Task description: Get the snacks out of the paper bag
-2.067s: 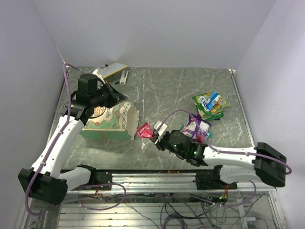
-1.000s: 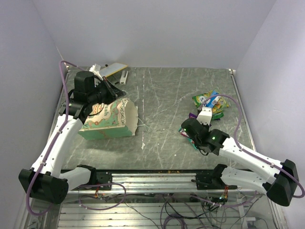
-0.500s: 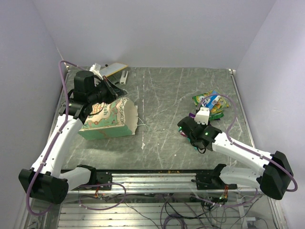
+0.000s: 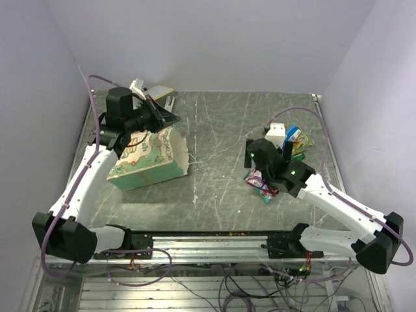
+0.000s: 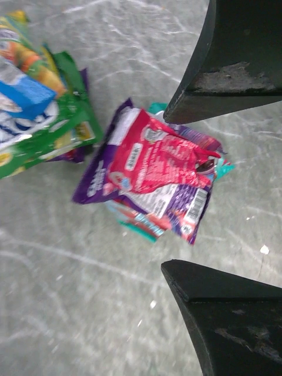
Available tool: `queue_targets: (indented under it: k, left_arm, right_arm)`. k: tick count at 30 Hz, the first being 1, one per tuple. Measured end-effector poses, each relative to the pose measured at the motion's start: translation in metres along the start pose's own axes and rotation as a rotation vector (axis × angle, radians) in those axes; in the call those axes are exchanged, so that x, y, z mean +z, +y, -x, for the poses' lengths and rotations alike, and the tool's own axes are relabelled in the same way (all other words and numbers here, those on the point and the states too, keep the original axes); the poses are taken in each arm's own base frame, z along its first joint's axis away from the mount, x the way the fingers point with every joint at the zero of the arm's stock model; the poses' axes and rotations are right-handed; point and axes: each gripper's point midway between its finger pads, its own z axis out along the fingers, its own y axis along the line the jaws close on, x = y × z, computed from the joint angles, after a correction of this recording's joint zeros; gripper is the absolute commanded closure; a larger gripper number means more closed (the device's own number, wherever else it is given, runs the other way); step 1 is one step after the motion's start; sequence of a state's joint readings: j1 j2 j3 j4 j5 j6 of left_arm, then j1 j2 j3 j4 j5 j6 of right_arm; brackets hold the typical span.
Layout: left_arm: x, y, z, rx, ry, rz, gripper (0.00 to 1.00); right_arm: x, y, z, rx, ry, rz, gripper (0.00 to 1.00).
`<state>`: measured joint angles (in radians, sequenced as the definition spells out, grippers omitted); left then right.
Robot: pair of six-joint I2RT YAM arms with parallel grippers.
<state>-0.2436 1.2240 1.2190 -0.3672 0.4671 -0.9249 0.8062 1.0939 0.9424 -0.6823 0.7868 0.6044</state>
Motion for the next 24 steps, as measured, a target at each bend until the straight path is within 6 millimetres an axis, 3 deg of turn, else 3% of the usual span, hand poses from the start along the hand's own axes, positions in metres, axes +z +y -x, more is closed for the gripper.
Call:
queue_targets:
  k: [4, 9, 13, 16, 18, 24]
  left_arm:
    - [0.014, -0.020, 0.009, -0.011, 0.010, -0.043, 0.93]
    - [0.030, -0.084, 0.011, 0.007, 0.022, -0.186, 0.93]
    - [0.037, -0.128, 0.010, -0.017, 0.026, -0.304, 0.93]
    - [0.034, -0.142, 0.009, -0.043, 0.024, -0.347, 0.93]
    - [0.028, -0.139, 0.009, -0.060, 0.010, -0.345, 0.93]
    - [0.015, -0.064, -0.015, -0.164, -0.004, -0.214, 0.93]
  right_arm:
    - [-0.012, 0.013, 0.046, -0.001, -0.090, 0.068, 0.00]
    - [-0.033, 0.027, 0.099, 0.043, -0.194, 0.156, 0.00]
    - [-0.046, 0.030, 0.126, 0.094, -0.247, 0.191, 0.00]
    - [-0.053, 0.030, 0.140, 0.126, -0.274, 0.209, 0.00]
    - [-0.057, 0.029, 0.147, 0.143, -0.287, 0.218, 0.00]
    - [-0.070, 0.019, 0.160, 0.178, -0.317, 0.229, 0.00]
